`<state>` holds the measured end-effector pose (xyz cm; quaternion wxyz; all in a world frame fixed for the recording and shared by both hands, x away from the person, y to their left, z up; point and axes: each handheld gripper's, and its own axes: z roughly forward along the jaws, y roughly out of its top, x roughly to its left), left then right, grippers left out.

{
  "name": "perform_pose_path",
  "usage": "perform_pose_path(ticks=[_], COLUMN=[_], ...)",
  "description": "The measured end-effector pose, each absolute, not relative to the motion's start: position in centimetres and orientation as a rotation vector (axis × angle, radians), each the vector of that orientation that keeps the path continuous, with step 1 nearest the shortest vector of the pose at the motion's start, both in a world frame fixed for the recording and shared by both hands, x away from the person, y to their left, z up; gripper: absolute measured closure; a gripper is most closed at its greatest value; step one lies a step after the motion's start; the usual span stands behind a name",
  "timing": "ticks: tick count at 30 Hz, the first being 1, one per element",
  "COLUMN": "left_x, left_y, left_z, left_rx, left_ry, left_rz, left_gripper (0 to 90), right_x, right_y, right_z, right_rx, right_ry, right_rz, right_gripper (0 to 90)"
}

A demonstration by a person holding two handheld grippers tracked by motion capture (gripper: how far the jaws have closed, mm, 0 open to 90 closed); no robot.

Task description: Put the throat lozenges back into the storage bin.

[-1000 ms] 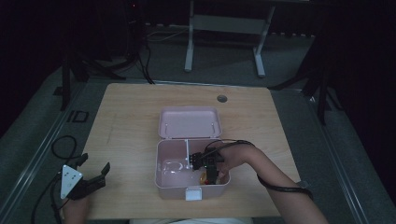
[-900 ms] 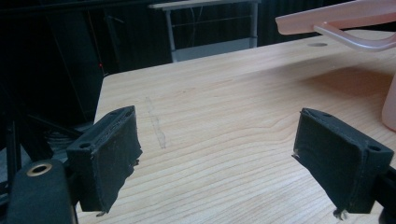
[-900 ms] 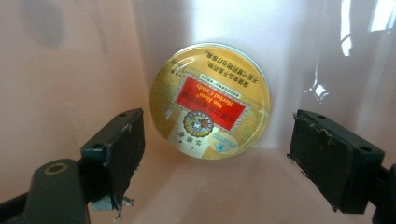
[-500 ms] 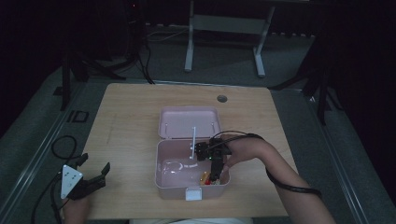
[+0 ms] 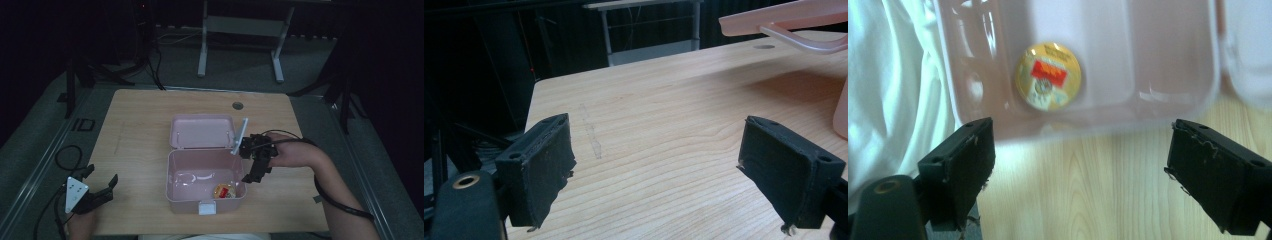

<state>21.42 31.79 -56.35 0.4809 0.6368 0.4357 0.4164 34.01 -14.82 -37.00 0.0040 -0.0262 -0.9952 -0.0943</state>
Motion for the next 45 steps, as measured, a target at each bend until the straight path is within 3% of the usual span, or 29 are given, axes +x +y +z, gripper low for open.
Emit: perform_pose_path(ticks=[7,17,25,45], left_x=[21.4,21.4,21.4,21.4], left_y=[31.8,31.7,31.7,31.7], left_z=[-56.4,-56.3,-56.3,-56.3], left_rx=[1.555,1.558,1.559,1.559], left_ry=[1.063,1.063,1.063,1.063], left_rz=[1.016,1.017,1.016,1.015], left_gripper=[14.6,14.6,14.6,14.6], right_x=[34.4,35.0,35.9,36.4], right_y=[-19.3,-23.7,-27.9,-34.5], right_z=[-37.8,-42.8,-48.3,-53.3], right_rx=[-0.2,-0.36,-0.672,-1.468], right_ry=[-3.148,-3.15,-3.117,-3.088], right_rz=[-0.376,-0.56,-0.854,-1.266], right_gripper=[12.7,12.7,12.6,11.6])
